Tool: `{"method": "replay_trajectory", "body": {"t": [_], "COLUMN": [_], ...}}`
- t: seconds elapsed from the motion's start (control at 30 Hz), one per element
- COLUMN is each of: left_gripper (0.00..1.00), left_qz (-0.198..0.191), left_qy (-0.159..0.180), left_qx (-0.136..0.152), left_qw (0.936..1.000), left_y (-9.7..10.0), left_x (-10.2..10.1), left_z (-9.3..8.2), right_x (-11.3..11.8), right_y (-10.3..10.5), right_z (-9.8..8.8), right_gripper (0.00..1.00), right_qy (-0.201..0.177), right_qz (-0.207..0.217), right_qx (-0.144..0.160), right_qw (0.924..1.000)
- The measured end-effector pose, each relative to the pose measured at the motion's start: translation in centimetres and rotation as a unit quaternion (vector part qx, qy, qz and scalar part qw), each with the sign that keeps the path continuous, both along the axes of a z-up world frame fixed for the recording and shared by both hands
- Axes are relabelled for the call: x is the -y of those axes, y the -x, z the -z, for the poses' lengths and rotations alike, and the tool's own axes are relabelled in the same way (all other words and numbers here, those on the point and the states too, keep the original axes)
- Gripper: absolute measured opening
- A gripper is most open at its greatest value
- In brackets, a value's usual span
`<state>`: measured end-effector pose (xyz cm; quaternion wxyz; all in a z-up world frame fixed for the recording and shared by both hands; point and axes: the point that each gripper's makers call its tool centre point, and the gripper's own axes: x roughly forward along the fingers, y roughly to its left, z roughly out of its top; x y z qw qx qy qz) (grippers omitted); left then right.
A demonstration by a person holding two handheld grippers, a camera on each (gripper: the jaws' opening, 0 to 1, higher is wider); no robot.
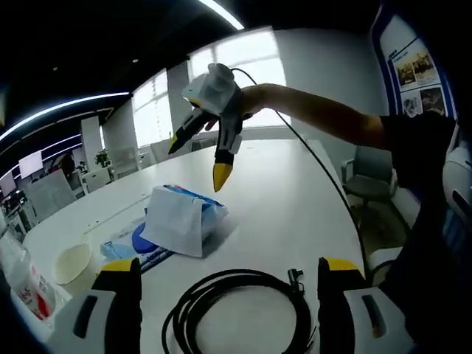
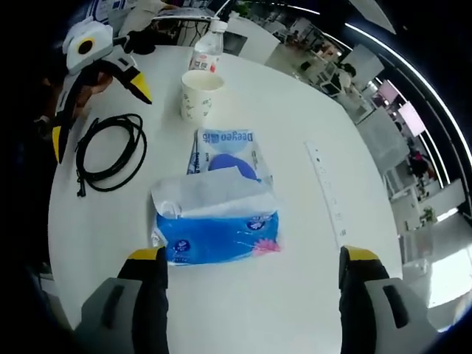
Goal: Arrange the tabletop items into an orderly group along one side of the table until the central work area is clear of visible clutter.
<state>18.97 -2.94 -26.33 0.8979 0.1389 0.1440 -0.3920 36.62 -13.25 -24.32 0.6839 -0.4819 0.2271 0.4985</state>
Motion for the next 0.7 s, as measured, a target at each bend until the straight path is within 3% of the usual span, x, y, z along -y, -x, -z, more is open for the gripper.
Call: {"method": "replay_trajectory", "body": {"t": [0.13,0.23,0.37,0.6,0.7], "left_gripper": [0.99,0.97,0.96,0.92,0.88], "left_qz": [-0.013,-0.018,-0.017,-0.003,0.003], "left_qy": [0.0,0.006,0.014,0.012,0.006], "left_qx": [0.003,0.009,0.006,0.0,-0.001], "left_qw": [0.9999,0.9998,0.9998,0.9999,1.0], "left_y": [-0.6,-1.0,-1.4,-2.0,-2.2], "left_x": [-0.3,-0.6,-0.6,0.0,0.3], "left_z": [-0.2,-0.6,-0.6,-0.3,-0.2], "right_x": [0.3,0.1,0.0,-0.4,-0.6], "right_y": [-0.7,-0.6,-1.2,-1.5,-1.3], "right_z": [-0.1,-0.3,-0.6,-0.6,-0.4], "right_gripper": [0.93,0.89,0.74,0.71,0.61], "right_qy": [-0.005,-0.01,-0.006,-0.013,-0.01], "right_qz": [0.023,0.014,0.008,0.007,0.0], "right_qx": [-0.001,0.002,0.015,0.01,0.007], "right_qw": [0.9997,0.9999,0.9998,0.9998,0.9999]}}
